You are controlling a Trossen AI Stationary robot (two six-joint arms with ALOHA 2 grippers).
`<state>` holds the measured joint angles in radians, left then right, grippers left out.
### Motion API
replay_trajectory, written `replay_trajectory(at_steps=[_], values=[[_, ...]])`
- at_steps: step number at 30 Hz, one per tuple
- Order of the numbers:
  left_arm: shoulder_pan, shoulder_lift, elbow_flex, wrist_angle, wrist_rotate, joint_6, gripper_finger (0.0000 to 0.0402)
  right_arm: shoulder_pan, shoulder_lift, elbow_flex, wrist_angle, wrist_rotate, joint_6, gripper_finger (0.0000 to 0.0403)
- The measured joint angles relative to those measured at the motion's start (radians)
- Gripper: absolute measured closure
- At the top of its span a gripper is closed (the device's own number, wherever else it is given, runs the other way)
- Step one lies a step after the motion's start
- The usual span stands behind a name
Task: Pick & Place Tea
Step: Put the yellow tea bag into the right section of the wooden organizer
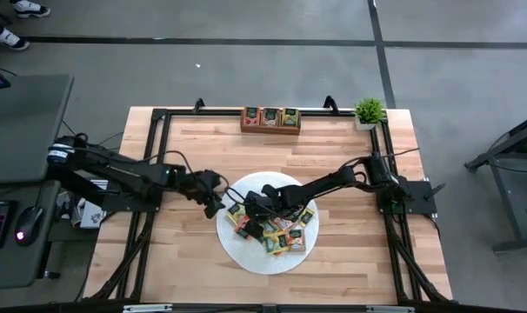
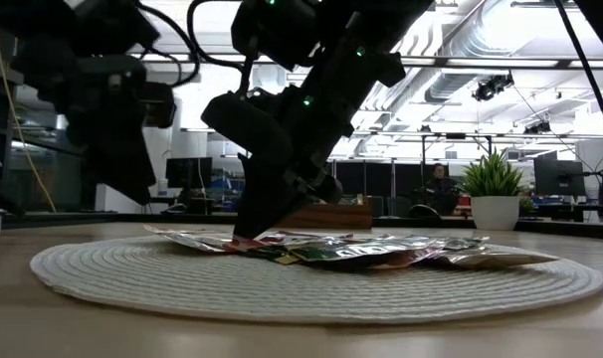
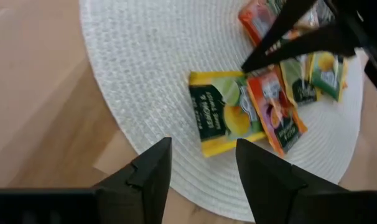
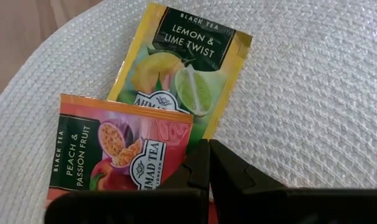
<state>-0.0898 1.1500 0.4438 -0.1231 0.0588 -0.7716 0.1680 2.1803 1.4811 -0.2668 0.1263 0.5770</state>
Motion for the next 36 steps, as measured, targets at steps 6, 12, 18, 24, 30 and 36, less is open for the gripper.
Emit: replay_trajectory(at_steps=[6, 12, 18, 24, 30, 36], values=[[0.108, 0.0, 0.0, 0.0, 0.11, 0.006, 0.0225, 0.0, 0.0, 0.0, 0.0, 0.002, 0.0, 0.0403], [0.145, 0.046, 0.001, -0.001, 0.181, -0.011, 0.0225, 0.0, 0.0, 0.0, 0.0, 0.01, -0.001, 0.0403], [0.142, 0.135, 0.001, 0.021, 0.264, -0.023, 0.0225, 0.0, 0.0, 0.0, 0.0, 0.02, -0.003, 0.0403], [0.142, 0.184, 0.001, 0.102, 0.301, -0.031, 0.0225, 0.0, 0.0, 0.0, 0.0, 0.022, -0.007, 0.0403], [0.142, 0.219, 0.001, 0.153, 0.326, -0.045, 0.0225, 0.0, 0.0, 0.0, 0.0, 0.022, -0.008, 0.0403], [0.142, 0.267, 0.001, 0.193, 0.368, -0.046, 0.0225, 0.0, 0.0, 0.0, 0.001, 0.022, -0.009, 0.0403]])
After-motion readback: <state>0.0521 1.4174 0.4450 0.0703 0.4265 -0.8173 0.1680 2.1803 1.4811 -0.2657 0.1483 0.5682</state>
